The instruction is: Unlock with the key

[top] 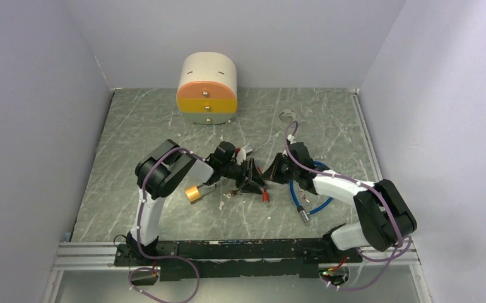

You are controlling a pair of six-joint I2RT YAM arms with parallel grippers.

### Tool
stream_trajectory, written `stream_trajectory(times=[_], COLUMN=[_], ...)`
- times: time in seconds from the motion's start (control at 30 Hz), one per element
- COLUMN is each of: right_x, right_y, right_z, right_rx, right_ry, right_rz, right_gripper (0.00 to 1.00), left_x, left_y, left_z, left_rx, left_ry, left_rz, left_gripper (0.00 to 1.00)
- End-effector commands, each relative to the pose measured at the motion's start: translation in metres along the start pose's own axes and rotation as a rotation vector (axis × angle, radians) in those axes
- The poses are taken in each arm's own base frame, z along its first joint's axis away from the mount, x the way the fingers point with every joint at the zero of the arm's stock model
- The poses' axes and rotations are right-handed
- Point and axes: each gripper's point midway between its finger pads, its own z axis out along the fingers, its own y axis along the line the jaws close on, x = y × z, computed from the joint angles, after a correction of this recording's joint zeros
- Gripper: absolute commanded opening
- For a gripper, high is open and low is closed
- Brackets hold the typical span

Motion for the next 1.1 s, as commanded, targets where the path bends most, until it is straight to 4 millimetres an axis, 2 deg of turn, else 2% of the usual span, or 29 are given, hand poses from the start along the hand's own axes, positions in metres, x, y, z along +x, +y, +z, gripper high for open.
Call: stream_trajectory(times=[0.0, 0.17, 0.33, 0.53, 0.63, 0.73, 0.8, 0.9, 0.97, 1.07], right_x=[-0.003, 0.001, -0.011, -0.036, -0.042, -0.036, -0.028, -0.016, -0.009, 0.002], right_y=[0.018, 0.016, 0.01, -0.008, -0.012, -0.017, -0.023, -0.032, -0.037, -0.044], right_z=[0.0, 0.0, -0.007, -0.039, -0.059, -0.077, -0.087, -0.099, -0.103, -0.105], right_rx=[-0.103, -0.105, -0.03, 0.104, 0.12, 0.127, 0.128, 0.115, 0.105, 0.098], right_ry=[-0.012, -0.005, -0.055, -0.225, -0.286, -0.314, -0.325, -0.344, -0.353, -0.343], right_rz=[-0.002, 0.015, 0.036, 0.077, 0.07, 0.063, 0.064, 0.074, 0.083, 0.094], right_gripper=[0.0, 0.0, 0.0, 0.0, 0.0, 0.0, 0.0, 0.0, 0.0, 0.0], left_x=[-0.008, -0.016, -0.016, -0.011, -0.012, -0.01, -0.001, 0.006, 0.007, 0.011], left_y=[-0.013, -0.006, 0.012, 0.024, 0.021, 0.008, 0.005, -0.002, 0.002, 0.015], left_z=[-0.008, -0.019, -0.036, -0.049, -0.056, -0.056, -0.053, -0.043, -0.043, -0.043], left_rx=[-0.056, -0.197, -0.391, -0.625, -0.724, -0.787, -0.838, -0.889, -0.969, -1.066], left_ry=[-0.034, -0.099, -0.139, -0.146, -0.16, -0.16, -0.15, -0.158, -0.177, -0.186], left_rz=[0.071, 0.086, 0.059, 0.071, 0.089, 0.082, 0.057, 0.062, 0.057, 0.018], left_gripper=[0.6, 0.7, 0.72, 0.78, 0.8, 0.82, 0.82, 0.84, 0.88, 0.87])
